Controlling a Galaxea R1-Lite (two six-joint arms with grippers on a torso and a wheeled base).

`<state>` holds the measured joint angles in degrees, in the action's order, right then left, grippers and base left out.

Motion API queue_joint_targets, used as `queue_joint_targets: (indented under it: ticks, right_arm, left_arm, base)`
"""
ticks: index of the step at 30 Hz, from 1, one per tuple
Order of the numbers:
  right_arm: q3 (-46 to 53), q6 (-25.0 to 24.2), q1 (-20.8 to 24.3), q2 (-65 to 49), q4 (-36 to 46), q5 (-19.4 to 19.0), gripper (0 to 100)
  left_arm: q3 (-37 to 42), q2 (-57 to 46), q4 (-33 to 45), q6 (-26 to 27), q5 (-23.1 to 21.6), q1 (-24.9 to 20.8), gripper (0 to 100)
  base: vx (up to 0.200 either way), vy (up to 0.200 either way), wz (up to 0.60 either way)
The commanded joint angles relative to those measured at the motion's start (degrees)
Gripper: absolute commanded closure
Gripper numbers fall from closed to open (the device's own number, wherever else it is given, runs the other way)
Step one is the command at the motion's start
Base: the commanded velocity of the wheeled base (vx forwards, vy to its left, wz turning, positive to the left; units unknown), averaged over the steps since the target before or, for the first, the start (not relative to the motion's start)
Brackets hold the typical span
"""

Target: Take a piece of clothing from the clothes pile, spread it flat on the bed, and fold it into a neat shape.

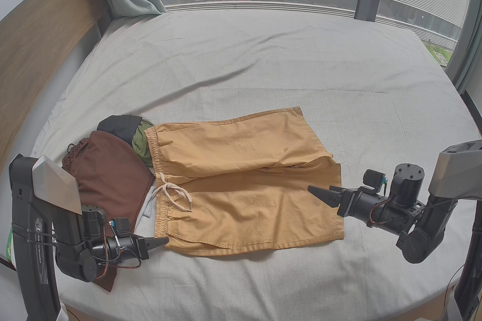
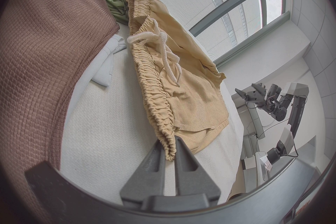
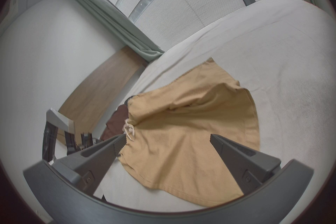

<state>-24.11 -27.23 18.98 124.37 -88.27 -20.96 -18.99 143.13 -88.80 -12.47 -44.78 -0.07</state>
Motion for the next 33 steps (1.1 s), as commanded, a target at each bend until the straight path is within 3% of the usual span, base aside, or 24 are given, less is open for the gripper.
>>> queue_joint_targets:
  ticks: [1,7,18,23,33]
  right_arm:
    - [3.2,2.71,-2.11,2.28,0.03,-1.54,0]
    - [5.3,8.07,-4.65,5.36,0.12,-1.54,0]
    - [7.06,9.22,-7.2,9.14,0.12,-1.54,0]
    - [7.94,12.64,-9.14,11.69,0.12,-1.63,0]
    - [9.7,13.0,-8.7,12.39,0.12,-2.86,0]
  left_arm:
    - [0.01,0.13,-0.06,0.08,-0.05,-0.01,100]
    - [0.1,0.13,-0.15,0.43,-0.05,-0.01,100]
    - [0.1,0.22,-0.15,0.69,-0.14,-0.1,100]
    - [0.1,0.22,-0.15,0.69,-0.14,-0.1,100]
    - [0.1,0.22,-0.06,0.69,-0.22,-0.1,100]
  base:
    - [0.0,0.0,0.0]
    - [0.0,0.0,0.0]
    - [0.0,0.0,0.0]
    - [0.0,0.0,0.0]
    - [0.0,0.0,0.0]
